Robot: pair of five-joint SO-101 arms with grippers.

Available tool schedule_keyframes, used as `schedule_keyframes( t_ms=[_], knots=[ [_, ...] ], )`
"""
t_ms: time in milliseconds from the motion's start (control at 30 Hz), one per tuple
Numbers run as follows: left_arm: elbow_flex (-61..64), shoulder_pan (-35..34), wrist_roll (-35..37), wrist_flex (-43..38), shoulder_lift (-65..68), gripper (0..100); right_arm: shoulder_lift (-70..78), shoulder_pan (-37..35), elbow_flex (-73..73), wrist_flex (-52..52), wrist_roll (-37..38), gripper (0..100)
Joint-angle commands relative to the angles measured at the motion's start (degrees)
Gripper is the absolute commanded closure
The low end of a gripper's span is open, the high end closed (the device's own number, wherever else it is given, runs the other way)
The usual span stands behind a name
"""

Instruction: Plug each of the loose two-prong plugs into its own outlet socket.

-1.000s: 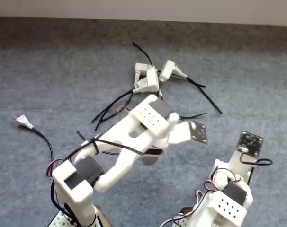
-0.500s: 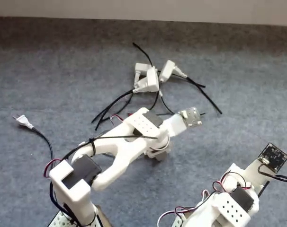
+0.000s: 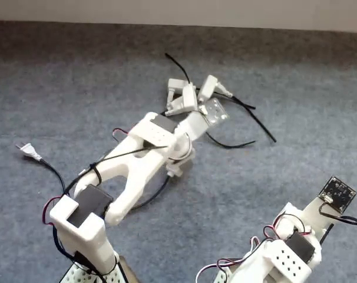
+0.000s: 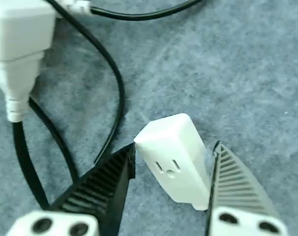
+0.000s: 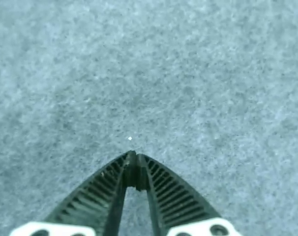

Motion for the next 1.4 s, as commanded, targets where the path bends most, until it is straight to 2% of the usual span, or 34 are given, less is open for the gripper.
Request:
schedule_keyframes(
  t_ms=[0,100,233,700,967,1200,1300,1367],
  knots=[
    [-1.98,-1.19,-0.35,-0.53,-2.68,73,-0.13,-0.84,-2.77,-1.01,-0.26,98.8],
    [-1.80,-1.19,-0.09,-0.53,-2.59,69,-0.13,-2.24,-2.77,-1.01,-0.26,98.8],
    [-1.80,-2.15,0.00,-0.53,-2.24,68,-0.13,-2.95,-2.77,-1.01,-0.26,98.8],
    [-2.24,-13.85,-0.35,-3.52,-2.24,68,-0.13,-2.95,-2.68,-1.01,-0.18,98.8],
    [-2.68,-15.60,-0.18,-2.99,-5.93,68,-0.13,-2.95,-2.68,-1.01,-0.18,98.8],
    [-1.63,-15.25,0.00,3.34,-16.04,68,-0.13,-2.95,-2.68,-1.01,-0.18,98.8],
    [3.12,-15.60,1.05,1.85,-16.22,68,-0.13,-3.21,-2.68,-1.01,-0.18,98.8],
    [7.16,-15.60,4.92,-1.14,-16.22,68,-0.13,-4.70,-2.59,-1.01,-0.18,98.8]
  ],
)
